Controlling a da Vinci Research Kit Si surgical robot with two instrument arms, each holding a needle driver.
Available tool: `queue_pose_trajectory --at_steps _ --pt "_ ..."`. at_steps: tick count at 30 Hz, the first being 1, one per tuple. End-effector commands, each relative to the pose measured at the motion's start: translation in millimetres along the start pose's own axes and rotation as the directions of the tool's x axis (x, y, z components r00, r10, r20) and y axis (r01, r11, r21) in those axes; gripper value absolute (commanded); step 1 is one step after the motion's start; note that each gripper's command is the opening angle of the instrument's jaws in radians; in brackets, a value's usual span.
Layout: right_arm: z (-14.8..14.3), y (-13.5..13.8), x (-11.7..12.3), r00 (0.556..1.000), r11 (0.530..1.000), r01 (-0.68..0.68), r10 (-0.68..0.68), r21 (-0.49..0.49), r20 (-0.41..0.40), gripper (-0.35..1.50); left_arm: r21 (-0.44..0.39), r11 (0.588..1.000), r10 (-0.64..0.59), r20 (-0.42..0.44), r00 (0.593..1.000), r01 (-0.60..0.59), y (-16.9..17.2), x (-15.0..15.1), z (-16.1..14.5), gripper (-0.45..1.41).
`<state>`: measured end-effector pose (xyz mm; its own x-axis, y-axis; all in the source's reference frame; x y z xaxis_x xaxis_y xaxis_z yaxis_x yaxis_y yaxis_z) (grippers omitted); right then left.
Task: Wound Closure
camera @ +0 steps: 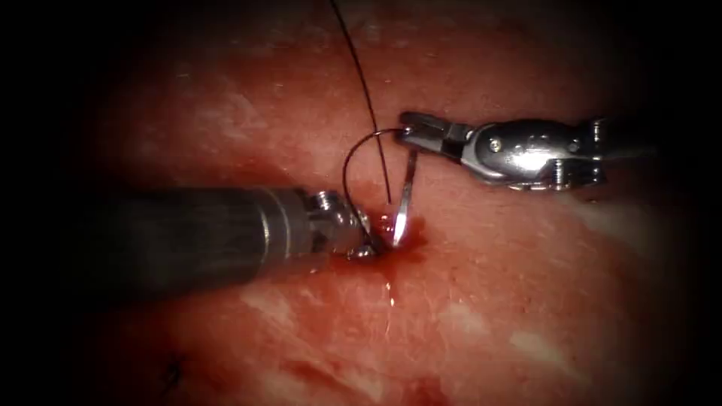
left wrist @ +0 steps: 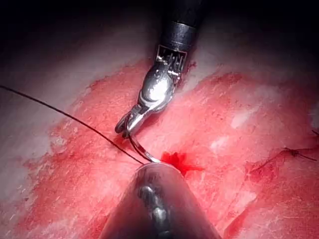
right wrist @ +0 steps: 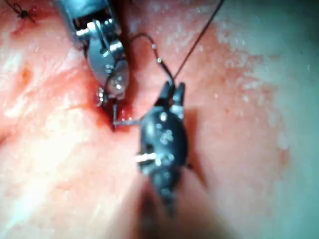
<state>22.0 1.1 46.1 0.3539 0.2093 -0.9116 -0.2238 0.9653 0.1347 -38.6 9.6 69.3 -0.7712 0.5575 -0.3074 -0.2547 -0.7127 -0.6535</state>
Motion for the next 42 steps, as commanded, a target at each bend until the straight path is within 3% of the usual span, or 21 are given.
queue_pose_trajectory --at_steps 1,10,33,42 --pt "0.8 -1.0 -0.4 1.000 1.000 0.000 0.000 0.011 -0.001 -0.35 -0.002 1.000 0.000 0.001 1.000 0.000 0.0 0.1 0.9 0.15" --pt "1.1 -2.2 0.6 1.000 0.999 0.002 -0.002 0.037 -0.012 -0.35 -0.008 1.000 -0.002 0.002 1.000 0.002 -0.1 -0.2 0.7 0.15" --pt "1.3 -2.5 -0.9 0.999 0.997 0.028 -0.032 0.077 0.042 -0.35 0.008 1.000 0.007 -0.012 1.000 -0.007 1.8 -1.3 -0.7 0.14" --pt "1.1 -2.5 -0.9 0.998 0.995 0.029 -0.035 0.098 0.053 -0.35 0.069 0.998 -0.005 -0.013 1.000 0.006 4.4 -1.4 -4.2 0.24"
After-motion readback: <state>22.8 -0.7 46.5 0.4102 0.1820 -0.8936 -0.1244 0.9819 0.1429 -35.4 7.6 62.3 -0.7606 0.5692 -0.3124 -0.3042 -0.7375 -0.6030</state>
